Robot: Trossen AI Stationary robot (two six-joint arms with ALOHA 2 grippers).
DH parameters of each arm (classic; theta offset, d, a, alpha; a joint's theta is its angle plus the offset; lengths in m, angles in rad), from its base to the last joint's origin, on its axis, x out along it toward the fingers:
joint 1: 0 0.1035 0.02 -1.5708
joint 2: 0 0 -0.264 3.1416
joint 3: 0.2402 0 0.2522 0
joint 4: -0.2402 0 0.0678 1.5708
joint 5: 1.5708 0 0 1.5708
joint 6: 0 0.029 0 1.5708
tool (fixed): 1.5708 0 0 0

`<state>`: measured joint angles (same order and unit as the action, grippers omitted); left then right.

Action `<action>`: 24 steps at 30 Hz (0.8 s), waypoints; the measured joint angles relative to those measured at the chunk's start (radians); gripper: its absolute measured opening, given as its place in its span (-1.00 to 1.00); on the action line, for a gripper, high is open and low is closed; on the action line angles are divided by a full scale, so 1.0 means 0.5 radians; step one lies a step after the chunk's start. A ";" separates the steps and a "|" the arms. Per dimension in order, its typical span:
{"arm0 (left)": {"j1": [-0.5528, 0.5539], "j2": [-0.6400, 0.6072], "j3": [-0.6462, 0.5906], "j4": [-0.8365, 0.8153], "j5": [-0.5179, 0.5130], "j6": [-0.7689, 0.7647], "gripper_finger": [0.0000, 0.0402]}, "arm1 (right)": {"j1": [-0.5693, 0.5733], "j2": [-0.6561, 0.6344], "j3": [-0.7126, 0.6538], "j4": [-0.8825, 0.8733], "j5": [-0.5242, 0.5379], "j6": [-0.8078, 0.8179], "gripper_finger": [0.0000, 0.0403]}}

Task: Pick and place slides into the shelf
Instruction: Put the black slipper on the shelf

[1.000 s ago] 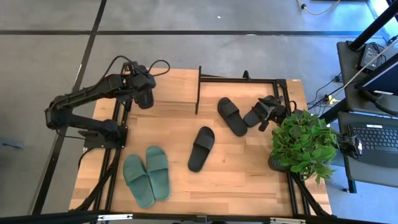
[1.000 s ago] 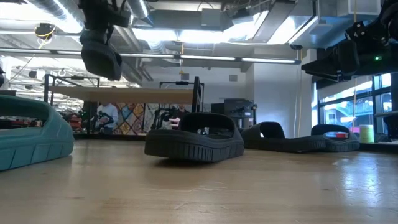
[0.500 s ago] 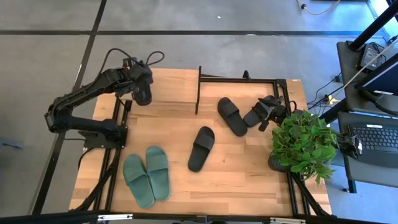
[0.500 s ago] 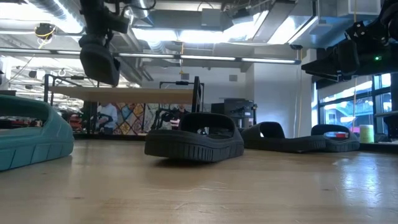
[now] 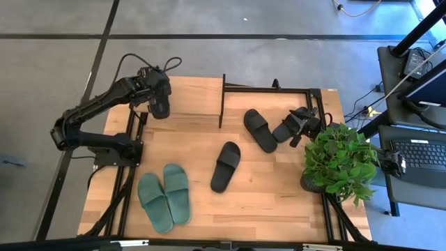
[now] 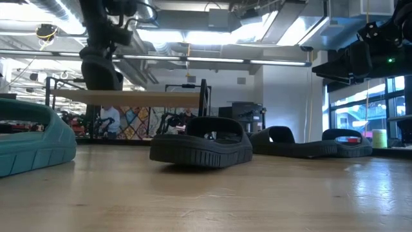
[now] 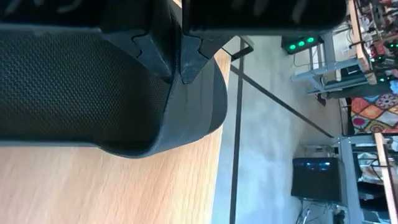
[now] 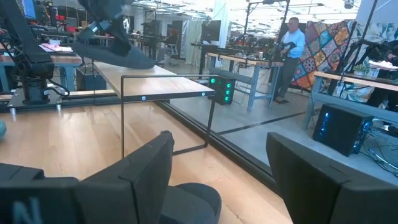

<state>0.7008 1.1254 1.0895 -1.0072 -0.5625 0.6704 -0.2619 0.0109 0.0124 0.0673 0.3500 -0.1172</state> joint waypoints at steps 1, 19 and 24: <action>0.008 0.000 -0.011 0.001 0.000 0.009 -0.99 | 0.000 0.000 0.000 0.000 -0.001 0.000 0.28; 0.056 0.000 -0.090 0.053 -0.007 0.136 -0.80 | 0.000 0.000 0.000 -0.002 -0.001 0.007 0.28; 0.056 0.000 -0.090 0.057 -0.007 0.134 -0.77 | 0.000 0.000 0.000 -0.002 -0.001 0.007 0.28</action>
<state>0.7288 1.1255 1.0443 -0.9787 -0.5659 0.7372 -0.2619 0.0109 0.0124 0.0662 0.3496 -0.1137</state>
